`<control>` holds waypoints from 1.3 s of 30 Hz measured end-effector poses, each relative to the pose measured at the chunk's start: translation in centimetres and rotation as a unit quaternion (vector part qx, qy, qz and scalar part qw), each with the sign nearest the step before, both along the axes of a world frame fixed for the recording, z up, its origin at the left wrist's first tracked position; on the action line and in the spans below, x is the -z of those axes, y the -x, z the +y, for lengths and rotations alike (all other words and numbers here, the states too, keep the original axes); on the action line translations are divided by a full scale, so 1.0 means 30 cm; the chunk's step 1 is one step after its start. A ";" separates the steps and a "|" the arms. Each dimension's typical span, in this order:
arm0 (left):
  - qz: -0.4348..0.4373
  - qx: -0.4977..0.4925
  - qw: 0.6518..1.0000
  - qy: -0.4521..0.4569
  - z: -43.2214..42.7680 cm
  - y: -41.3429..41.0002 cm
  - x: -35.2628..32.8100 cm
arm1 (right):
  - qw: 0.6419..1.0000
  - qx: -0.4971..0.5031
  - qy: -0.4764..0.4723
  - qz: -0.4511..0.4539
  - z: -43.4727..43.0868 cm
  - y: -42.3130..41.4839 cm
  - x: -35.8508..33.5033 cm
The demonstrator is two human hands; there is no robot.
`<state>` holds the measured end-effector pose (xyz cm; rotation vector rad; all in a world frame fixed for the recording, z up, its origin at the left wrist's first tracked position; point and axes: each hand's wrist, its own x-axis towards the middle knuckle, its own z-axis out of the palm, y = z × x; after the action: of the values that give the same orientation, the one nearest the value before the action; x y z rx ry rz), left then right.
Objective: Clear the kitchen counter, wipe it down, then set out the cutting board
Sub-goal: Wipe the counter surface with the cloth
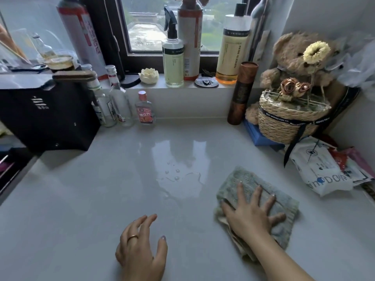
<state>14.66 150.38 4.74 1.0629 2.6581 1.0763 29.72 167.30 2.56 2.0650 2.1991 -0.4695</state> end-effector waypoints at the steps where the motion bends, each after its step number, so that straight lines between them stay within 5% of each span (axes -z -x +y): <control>1: 0.004 -0.005 1.000 -0.003 -0.014 0.022 0.002 | 1.000 -0.004 -0.014 -0.006 0.012 0.007 -0.005; 14: 0.003 -0.045 0.999 0.003 -0.115 0.232 0.000 | 0.969 -0.230 -0.030 0.081 -0.300 0.419 0.007; 16: 0.012 -0.053 0.999 0.002 -0.135 0.259 0.003 | 0.973 -0.200 -0.025 0.115 -0.310 0.471 -0.011; 18: 0.006 -0.054 0.999 0.000 -0.148 0.281 0.007 | 0.965 -0.077 -0.015 0.251 -0.294 0.494 -0.053; 20: 0.008 -0.049 0.999 -0.003 -0.154 0.299 0.008 | 0.909 0.070 -0.058 0.406 -0.237 0.472 -0.123; 22: 0.016 -0.044 0.999 -0.008 -0.153 0.310 0.004 | 0.877 0.139 -0.141 0.439 -0.144 0.408 -0.186; 25: 0.011 -0.040 0.999 -0.006 -0.147 0.314 0.005 | 0.877 0.137 -0.197 0.416 0.021 0.306 -0.250; 28: -0.006 -0.019 1.000 0.021 -0.144 0.314 0.016 | 0.917 0.093 -0.165 0.352 0.170 0.273 -0.232; 32: -0.039 -0.001 0.998 0.057 -0.134 0.319 0.028 | 0.991 -0.055 -0.041 0.115 0.259 0.348 -0.109; 39: -0.041 -0.033 0.998 0.035 -0.131 0.370 0.039 | 0.980 -0.165 -0.104 0.034 0.203 0.571 -0.010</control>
<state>3.54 146.45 3.57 0.9051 2.6618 1.0057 12.60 173.39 2.86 1.7341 2.6650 -0.2928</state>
